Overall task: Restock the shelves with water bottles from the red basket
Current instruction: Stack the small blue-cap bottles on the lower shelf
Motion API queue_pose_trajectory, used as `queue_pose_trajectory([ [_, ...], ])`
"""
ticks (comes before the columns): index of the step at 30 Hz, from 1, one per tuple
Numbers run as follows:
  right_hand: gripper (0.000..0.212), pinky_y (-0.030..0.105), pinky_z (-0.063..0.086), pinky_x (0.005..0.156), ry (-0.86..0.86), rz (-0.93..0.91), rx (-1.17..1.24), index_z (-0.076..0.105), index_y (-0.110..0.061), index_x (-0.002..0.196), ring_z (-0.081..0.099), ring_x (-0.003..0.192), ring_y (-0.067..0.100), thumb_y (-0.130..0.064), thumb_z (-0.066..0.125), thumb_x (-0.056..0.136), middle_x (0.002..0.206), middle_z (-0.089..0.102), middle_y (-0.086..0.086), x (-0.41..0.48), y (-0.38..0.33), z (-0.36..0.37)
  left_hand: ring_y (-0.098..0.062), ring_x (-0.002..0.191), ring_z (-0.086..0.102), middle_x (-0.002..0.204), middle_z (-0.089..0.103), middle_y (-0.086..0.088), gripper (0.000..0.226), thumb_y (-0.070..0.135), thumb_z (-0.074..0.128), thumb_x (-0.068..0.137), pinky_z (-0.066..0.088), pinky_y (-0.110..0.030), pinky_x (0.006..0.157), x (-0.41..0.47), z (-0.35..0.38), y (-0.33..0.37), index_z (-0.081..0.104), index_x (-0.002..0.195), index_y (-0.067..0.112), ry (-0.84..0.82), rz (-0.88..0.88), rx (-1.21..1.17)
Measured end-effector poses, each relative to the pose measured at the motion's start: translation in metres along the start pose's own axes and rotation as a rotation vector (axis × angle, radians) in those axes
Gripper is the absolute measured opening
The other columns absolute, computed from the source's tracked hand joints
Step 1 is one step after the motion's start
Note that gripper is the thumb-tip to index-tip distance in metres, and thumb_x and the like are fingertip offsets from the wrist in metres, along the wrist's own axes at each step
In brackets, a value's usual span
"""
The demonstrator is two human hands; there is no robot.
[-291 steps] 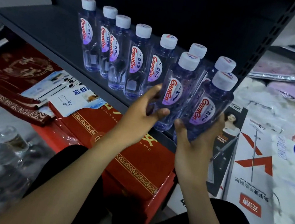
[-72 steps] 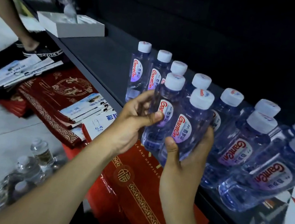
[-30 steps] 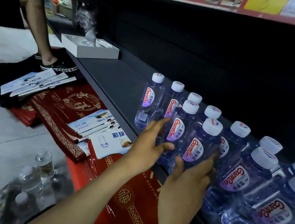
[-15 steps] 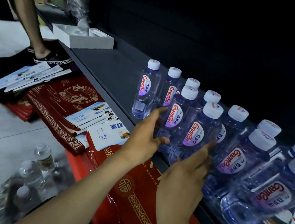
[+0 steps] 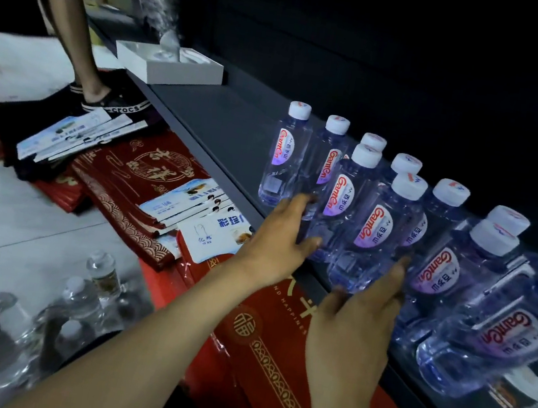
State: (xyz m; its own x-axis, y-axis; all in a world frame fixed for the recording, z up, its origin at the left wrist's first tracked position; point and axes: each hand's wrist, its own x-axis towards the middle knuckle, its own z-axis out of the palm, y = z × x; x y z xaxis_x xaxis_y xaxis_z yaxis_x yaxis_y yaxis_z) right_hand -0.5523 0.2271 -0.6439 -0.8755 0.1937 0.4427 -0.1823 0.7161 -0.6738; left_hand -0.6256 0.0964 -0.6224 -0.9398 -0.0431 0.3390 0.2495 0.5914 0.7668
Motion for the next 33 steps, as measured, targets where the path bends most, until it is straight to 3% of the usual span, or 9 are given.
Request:
queue_pose_trajectory([
  [5, 0.057, 0.040, 0.049, 0.087, -0.048, -0.155, 0.041, 0.035, -0.018, 0.147, 0.045, 0.127, 0.032, -0.012, 0.054, 0.093, 0.140, 0.037, 0.009, -0.019, -0.042, 0.005, -0.035, 0.114, 0.053, 0.127, 0.048, -0.010, 0.051, 0.020, 0.059, 0.090, 0.050, -0.043, 0.082, -0.042, -0.043, -0.001, 0.039, 0.137, 0.022, 0.109, 0.033, 0.466],
  [10, 0.057, 0.045, 0.038, 0.104, -0.186, -0.271, 0.122, 0.042, -0.011, 0.144, 0.040, 0.131, 0.038, -0.004, 0.056, 0.089, 0.139, 0.040, 0.018, -0.036, -0.083, 0.028, -0.036, 0.114, 0.050, 0.123, 0.051, -0.012, 0.048, 0.020, 0.054, 0.090, 0.048, -0.047, 0.083, -0.093, -0.096, -0.008, 0.043, 0.137, 0.018, 0.153, -0.070, 0.861],
  [16, 0.048, 0.046, 0.041, 0.092, -0.351, -0.398, 0.200, 0.042, -0.014, 0.140, 0.045, 0.120, 0.041, -0.009, 0.053, 0.093, 0.131, 0.042, 0.019, -0.053, -0.145, 0.057, -0.038, 0.108, 0.052, 0.117, 0.051, -0.012, 0.034, 0.020, 0.051, 0.090, 0.046, -0.045, 0.077, -0.154, -0.180, -0.025, 0.045, 0.124, 0.017, 0.251, -0.247, 1.067],
  [27, 0.037, 0.046, 0.048, 0.077, -0.728, -0.649, 0.310, 0.046, -0.013, 0.134, 0.054, 0.101, 0.037, -0.009, 0.048, 0.097, 0.125, 0.045, 0.017, -0.115, -0.223, 0.112, -0.036, 0.101, 0.058, 0.116, 0.055, -0.013, 0.036, 0.026, 0.049, 0.096, 0.052, -0.045, 0.075, -0.284, -0.302, -0.075, 0.045, 0.130, 0.016, 0.343, -0.708, 1.157],
  [33, 0.034, 0.029, 0.033, 0.072, -0.946, -0.724, 0.330, 0.049, -0.018, 0.132, 0.041, 0.087, 0.016, -0.011, 0.047, 0.098, 0.128, 0.047, 0.011, -0.179, -0.256, 0.156, -0.031, 0.100, 0.062, 0.117, 0.060, -0.012, 0.040, 0.027, 0.051, 0.093, 0.050, -0.039, 0.072, -0.367, -0.318, -0.132, 0.047, 0.132, 0.017, 0.347, -1.016, 0.924],
])
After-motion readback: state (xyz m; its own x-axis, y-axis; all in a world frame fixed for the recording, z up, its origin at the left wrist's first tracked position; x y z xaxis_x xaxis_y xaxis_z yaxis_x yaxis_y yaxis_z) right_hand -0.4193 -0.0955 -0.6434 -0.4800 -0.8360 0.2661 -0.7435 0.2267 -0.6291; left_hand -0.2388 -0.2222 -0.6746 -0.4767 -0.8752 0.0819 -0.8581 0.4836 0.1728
